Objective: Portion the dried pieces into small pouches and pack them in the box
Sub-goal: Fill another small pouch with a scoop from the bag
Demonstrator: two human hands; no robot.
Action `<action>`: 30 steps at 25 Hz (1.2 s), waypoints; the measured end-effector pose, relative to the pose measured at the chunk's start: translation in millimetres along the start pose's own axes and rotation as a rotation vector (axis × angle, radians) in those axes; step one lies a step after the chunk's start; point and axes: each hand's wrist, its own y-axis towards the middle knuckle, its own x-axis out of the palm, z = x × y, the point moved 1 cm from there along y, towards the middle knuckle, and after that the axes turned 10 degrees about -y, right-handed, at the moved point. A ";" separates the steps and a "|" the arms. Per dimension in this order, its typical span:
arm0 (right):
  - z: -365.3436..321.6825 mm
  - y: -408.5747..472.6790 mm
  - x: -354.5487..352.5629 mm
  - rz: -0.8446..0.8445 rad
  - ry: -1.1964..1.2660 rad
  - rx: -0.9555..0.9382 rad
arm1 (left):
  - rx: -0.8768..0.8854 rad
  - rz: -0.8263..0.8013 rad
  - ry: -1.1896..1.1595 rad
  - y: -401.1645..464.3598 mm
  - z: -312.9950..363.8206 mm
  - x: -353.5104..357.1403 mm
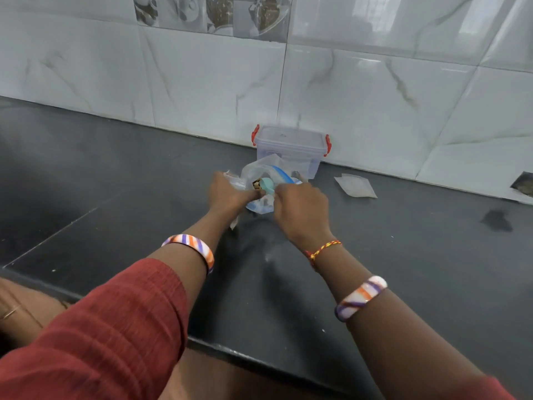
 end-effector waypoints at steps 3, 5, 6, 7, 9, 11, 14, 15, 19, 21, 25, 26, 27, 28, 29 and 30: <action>-19.7 31.9 25.6 -0.064 -0.118 -0.143 | -0.077 -0.037 0.018 26.3 -10.4 7.0; -24.6 48.4 42.5 -0.125 -0.169 -0.154 | -0.127 -0.159 0.082 41.4 -17.1 6.9; -25.1 54.1 49.4 -0.157 -0.175 -0.143 | -0.143 -0.228 0.102 47.6 -18.5 5.4; -24.6 57.7 52.9 -0.175 -0.170 -0.128 | -0.162 -0.278 0.104 51.7 -17.7 4.3; -22.8 62.2 52.7 -0.201 -0.135 -0.074 | -0.187 -0.310 0.063 60.9 -12.5 2.9; -17.0 67.6 50.5 -0.188 -0.022 0.054 | -0.153 -0.276 0.008 68.0 3.6 8.5; 2.1 77.4 58.2 -0.196 0.273 0.358 | 0.024 -0.351 0.055 71.1 39.6 29.0; 8.4 77.5 59.3 -0.205 0.383 0.451 | 0.050 -0.397 0.107 69.1 47.7 35.7; 19.7 67.1 53.0 -0.148 0.504 0.622 | 0.110 -0.398 0.234 65.0 48.1 44.0; 17.1 61.9 51.1 -0.120 0.422 0.598 | 0.101 -0.325 0.207 64.7 42.2 37.3; 14.3 55.5 47.4 -0.042 0.432 0.558 | 0.097 -0.235 0.197 55.4 40.0 24.9; 15.5 52.7 47.0 -0.021 0.465 0.570 | 0.108 -0.224 0.183 50.8 39.0 21.2; 17.0 50.5 47.8 -0.008 0.512 0.597 | 0.110 -0.222 0.156 48.0 36.1 18.4; 19.4 47.7 48.5 -0.002 0.578 0.629 | 0.113 -0.219 0.131 43.1 33.6 14.7; 21.4 44.3 46.8 0.003 0.666 0.667 | 0.111 -0.211 0.110 38.5 30.0 11.4; 23.7 40.4 44.5 0.008 0.753 0.701 | 0.111 -0.191 0.088 33.7 26.8 7.9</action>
